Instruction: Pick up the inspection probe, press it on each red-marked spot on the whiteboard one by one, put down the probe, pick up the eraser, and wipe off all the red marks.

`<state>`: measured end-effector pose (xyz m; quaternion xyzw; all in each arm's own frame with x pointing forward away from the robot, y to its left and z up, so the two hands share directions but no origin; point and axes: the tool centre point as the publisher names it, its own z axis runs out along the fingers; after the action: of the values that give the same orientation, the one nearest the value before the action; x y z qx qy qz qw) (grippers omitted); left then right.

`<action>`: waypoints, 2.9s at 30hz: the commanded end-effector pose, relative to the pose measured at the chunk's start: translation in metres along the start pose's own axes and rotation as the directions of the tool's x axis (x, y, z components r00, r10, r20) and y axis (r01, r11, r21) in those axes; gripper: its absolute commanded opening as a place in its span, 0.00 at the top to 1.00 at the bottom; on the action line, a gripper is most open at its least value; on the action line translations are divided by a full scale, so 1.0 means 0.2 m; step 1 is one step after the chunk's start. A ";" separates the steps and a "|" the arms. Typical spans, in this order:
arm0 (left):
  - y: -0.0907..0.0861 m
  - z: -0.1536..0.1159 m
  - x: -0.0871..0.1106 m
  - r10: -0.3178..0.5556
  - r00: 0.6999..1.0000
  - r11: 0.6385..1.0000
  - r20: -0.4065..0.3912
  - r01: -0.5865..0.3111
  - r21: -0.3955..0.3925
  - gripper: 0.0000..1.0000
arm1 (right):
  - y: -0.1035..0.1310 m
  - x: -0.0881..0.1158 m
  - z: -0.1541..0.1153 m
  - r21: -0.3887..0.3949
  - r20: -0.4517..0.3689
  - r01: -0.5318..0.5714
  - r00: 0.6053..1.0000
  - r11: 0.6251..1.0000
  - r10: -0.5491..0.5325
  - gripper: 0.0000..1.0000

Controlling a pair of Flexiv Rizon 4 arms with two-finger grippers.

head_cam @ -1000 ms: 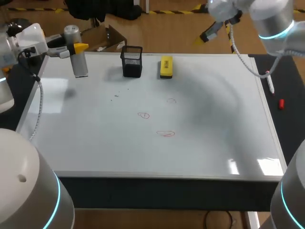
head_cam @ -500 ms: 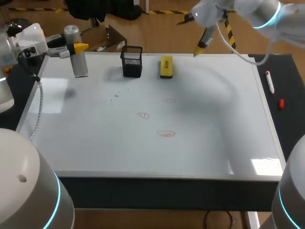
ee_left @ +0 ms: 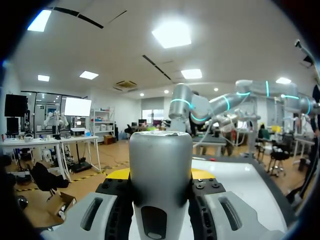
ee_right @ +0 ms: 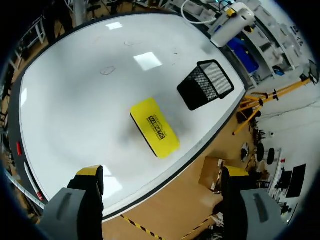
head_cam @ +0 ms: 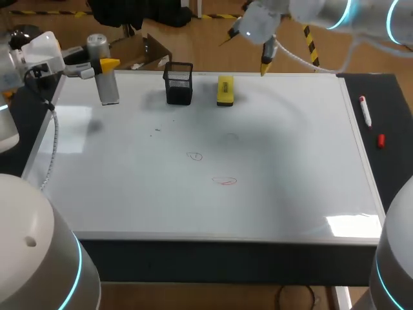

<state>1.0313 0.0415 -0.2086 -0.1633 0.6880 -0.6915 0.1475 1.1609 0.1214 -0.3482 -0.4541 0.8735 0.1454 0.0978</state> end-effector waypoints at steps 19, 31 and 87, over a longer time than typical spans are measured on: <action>0.00 0.00 0.00 0.002 1.000 1.000 0.003 -0.002 0.002 1.00 | 0.18 0.07 0.04 0.111 -0.290 0.648 0.747 0.754 -0.599 0.00; 0.00 0.00 0.00 0.002 1.000 1.000 0.003 -0.002 0.002 1.00 | 0.23 0.05 0.09 0.056 -0.249 0.594 0.787 0.803 -0.565 0.00; 0.00 0.00 0.00 0.002 1.000 1.000 0.003 -0.002 0.002 1.00 | 0.14 0.11 0.49 -0.051 -0.359 0.493 0.803 0.869 -0.476 0.00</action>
<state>1.0313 0.0414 -0.2087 -0.1634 0.6880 -0.6916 0.1475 1.1216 0.1530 -0.4392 -0.6780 0.7349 0.0076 -0.0147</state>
